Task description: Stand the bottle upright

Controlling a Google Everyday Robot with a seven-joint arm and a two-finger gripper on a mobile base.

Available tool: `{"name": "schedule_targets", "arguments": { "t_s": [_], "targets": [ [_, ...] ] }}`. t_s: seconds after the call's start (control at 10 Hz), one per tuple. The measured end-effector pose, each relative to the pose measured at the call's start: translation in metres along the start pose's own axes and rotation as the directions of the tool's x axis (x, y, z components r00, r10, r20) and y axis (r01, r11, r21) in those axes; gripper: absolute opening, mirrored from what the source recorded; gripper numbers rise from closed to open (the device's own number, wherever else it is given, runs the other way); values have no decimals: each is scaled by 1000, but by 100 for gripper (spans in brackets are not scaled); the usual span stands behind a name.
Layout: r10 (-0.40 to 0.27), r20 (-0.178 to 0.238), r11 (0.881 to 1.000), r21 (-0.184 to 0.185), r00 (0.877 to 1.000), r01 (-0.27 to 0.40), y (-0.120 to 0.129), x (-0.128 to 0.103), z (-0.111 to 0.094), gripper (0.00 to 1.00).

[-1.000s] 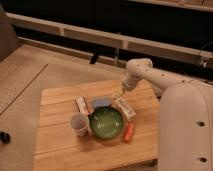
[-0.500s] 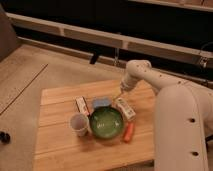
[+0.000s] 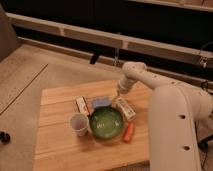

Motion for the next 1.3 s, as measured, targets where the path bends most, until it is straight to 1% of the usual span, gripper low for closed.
{"name": "schedule_targets", "arguments": {
  "t_s": [0.2,0.5,0.6,0.7,1.0,1.1,1.2,1.3],
  "targets": [
    [-16,-21,1000,-4,1000,16,3,-4,6,65],
    [-20,-42,1000,0,999,20,0,-7,8,65],
    [-19,-46,1000,0,999,19,-1,-7,9,62],
    [-16,-48,1000,-1,999,16,-2,-7,10,51],
    [-11,-42,1000,-2,999,11,-5,-10,9,23],
    [-9,-40,1000,-2,999,9,-6,-10,8,11],
    [-9,-38,1000,-1,999,9,-6,-10,7,4],
    [-10,-28,1000,7,1000,10,-8,-12,2,0]
  ]
}}
